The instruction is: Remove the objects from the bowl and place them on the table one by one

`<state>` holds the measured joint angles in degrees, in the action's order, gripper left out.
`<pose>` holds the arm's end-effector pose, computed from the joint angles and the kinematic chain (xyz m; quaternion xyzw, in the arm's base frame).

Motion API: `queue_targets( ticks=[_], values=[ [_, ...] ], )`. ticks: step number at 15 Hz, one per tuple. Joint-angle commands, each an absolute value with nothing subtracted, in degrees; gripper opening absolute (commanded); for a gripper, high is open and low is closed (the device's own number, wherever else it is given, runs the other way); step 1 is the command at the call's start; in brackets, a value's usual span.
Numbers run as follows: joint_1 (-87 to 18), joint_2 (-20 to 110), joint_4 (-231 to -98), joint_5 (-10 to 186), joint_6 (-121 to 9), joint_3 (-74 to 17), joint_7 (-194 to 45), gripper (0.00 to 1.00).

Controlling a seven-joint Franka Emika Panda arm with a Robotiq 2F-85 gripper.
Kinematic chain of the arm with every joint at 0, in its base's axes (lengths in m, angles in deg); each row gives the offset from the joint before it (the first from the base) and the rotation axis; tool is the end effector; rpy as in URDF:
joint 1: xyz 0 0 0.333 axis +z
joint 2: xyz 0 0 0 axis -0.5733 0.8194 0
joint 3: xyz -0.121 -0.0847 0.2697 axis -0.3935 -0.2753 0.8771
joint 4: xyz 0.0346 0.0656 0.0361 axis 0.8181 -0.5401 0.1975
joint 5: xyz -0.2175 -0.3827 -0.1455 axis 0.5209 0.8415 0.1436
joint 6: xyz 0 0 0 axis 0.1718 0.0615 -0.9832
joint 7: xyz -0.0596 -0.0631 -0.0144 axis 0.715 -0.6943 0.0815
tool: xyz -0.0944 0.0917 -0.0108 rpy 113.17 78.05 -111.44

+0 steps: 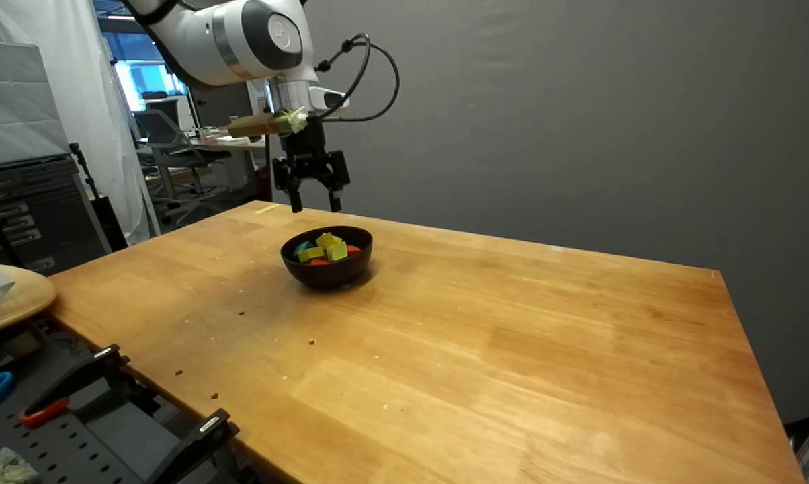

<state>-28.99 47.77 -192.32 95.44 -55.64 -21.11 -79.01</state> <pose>0.6061 0.0928 0.1643 0.9956 0.0626 -0.0369 0.0599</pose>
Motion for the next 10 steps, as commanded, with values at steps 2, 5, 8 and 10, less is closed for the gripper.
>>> queue_targets(
  ticks=[2,5,8,10],
  values=[
    [-28.0,53.8,-187.0,95.9,-55.2,-22.8,-80.0,1.00],
    [-27.7,56.0,-185.3,95.4,-54.7,-22.9,-79.9,1.00],
    [-27.3,57.6,-184.2,95.6,-54.3,-23.2,-80.1,0.94],
    [-26.9,58.7,-183.3,96.1,-53.8,-23.6,-80.2,0.88]
  ],
)
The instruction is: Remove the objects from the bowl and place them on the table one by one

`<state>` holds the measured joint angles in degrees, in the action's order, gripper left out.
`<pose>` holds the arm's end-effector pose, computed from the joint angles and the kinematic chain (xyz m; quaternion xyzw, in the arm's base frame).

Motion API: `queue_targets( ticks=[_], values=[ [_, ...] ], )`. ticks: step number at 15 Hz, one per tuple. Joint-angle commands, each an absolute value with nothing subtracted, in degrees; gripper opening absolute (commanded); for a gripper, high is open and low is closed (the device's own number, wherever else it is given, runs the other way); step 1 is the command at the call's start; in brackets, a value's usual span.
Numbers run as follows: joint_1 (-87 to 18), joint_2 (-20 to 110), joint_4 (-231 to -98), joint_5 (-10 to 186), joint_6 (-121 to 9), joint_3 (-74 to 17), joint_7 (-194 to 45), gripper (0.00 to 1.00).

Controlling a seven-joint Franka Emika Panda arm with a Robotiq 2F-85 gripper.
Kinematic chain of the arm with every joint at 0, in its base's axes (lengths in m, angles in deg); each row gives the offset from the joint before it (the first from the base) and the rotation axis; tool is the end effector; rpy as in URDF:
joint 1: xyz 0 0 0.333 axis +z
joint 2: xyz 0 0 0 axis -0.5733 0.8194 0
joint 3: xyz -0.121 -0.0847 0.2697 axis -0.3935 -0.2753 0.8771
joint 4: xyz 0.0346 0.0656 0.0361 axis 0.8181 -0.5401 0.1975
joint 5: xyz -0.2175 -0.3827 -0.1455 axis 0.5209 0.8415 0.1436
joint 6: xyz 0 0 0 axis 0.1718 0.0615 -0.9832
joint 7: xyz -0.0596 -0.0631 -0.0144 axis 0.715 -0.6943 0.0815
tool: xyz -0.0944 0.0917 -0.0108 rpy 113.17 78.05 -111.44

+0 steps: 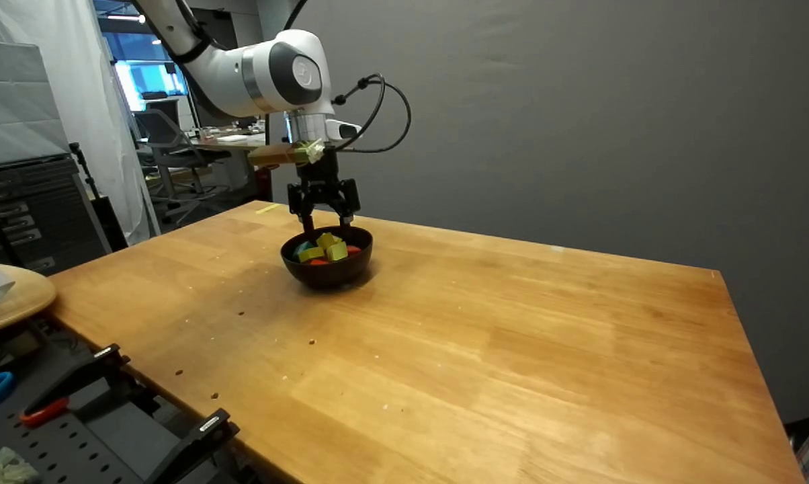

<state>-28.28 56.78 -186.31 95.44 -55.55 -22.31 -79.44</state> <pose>0.6223 0.0898 0.1107 0.9944 0.0559 -0.0637 0.0634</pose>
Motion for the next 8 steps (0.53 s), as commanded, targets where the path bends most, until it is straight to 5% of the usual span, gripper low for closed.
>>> queue_targets(
  ticks=[1,2,8],
  values=[
    [-26.7,59.2,-183.0,96.4,-53.5,-23.8,-80.2,0.77],
    [-26.2,59.6,-182.7,97.0,-53.1,-24.2,-80.3,0.64],
    [-23.9,60.1,-182.3,101.6,-50.1,-25.5,-80.3,0.21]
  ],
)
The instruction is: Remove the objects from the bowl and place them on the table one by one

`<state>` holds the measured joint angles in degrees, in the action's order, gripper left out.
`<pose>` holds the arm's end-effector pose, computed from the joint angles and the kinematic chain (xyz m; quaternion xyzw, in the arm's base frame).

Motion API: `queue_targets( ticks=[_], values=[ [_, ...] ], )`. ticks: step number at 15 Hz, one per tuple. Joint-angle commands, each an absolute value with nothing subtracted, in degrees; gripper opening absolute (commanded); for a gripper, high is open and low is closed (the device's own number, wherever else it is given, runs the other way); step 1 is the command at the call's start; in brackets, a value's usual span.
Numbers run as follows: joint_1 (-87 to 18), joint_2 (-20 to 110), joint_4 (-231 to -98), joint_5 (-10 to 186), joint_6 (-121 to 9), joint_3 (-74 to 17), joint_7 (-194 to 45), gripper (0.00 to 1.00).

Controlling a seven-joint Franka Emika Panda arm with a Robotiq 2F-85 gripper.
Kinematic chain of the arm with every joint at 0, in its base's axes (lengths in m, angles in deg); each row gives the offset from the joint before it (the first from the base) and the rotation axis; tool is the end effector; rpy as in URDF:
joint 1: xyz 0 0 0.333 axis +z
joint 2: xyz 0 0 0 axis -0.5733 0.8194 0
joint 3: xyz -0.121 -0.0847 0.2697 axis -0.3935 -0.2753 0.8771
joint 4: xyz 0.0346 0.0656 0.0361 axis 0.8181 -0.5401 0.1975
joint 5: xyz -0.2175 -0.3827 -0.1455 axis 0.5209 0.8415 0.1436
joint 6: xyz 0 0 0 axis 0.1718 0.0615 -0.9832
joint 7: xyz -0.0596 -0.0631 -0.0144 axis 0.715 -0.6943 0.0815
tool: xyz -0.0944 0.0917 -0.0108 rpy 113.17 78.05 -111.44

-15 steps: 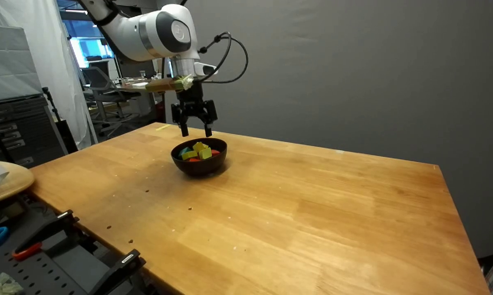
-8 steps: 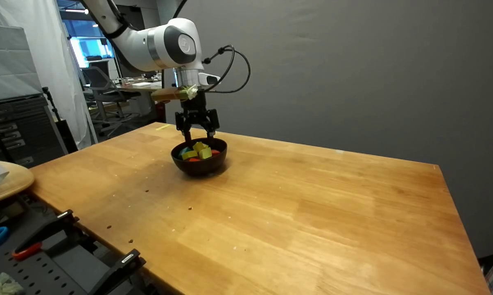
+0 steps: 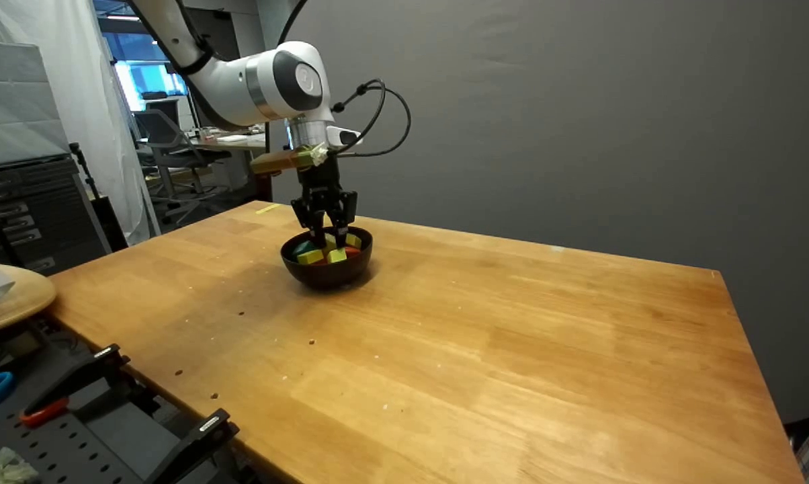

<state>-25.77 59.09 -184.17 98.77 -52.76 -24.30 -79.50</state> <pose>0.6235 0.0909 0.0977 0.9884 0.0811 -0.0840 0.0971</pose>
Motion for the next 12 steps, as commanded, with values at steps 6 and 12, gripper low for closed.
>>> queue_targets(
  ticks=[6,12],
  values=[
    [-23.3,57.8,-182.4,104.3,-49.6,-25.5,-80.3,0.06],
    [-23.9,57.9,-183.6,103.2,-49.5,-24.9,-79.6,0.62]
  ],
)
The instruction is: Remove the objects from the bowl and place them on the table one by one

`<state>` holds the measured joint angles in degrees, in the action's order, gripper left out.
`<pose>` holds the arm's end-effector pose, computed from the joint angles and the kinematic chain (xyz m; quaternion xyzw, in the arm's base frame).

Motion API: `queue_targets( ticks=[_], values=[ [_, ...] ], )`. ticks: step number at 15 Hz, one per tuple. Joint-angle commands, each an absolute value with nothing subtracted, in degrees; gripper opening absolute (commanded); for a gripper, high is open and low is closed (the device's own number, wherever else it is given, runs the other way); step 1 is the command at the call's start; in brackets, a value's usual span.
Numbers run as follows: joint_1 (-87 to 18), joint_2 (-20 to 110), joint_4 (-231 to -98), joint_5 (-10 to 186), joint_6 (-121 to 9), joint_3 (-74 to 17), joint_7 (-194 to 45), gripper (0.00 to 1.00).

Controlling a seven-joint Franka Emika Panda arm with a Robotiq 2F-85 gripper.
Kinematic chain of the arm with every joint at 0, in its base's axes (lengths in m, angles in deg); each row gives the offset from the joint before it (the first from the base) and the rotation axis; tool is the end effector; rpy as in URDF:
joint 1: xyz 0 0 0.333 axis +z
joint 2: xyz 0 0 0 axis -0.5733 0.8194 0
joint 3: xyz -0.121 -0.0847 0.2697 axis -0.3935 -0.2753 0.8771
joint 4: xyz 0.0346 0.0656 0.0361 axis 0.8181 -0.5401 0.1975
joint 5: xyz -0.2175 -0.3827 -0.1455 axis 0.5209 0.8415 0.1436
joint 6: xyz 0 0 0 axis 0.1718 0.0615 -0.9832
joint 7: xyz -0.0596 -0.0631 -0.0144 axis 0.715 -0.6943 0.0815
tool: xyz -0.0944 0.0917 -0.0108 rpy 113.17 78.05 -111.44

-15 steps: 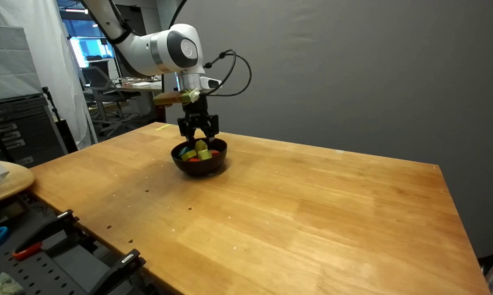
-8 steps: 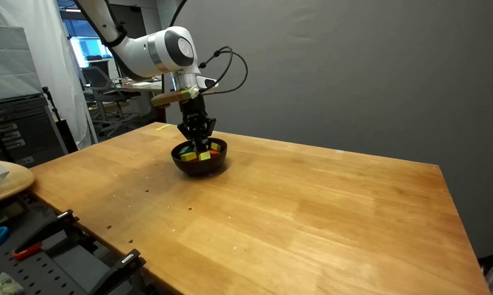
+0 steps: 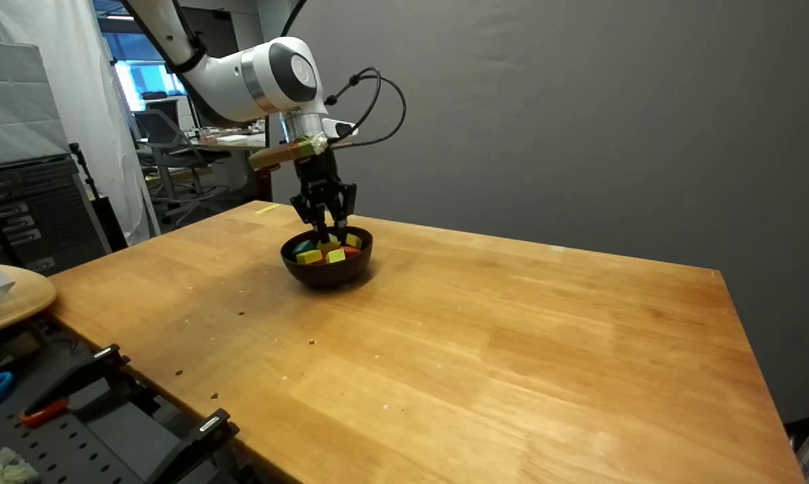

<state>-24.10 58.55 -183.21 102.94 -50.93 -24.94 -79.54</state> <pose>0.6284 0.0986 0.1093 0.9819 0.1132 -0.0802 0.1285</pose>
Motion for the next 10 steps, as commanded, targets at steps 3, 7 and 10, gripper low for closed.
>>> queue_targets(
  ticks=[3,7,10],
  values=[
    [-24.1,58.2,-183.9,102.1,-49.1,-24.1,-79.2,0.84],
    [-24.3,57.6,-185.7,100.1,-49.1,-23.2,-79.8,1.00],
    [-24.3,57.3,-187.5,99.0,-49.2,-23.3,-80.9,1.00]
  ],
)
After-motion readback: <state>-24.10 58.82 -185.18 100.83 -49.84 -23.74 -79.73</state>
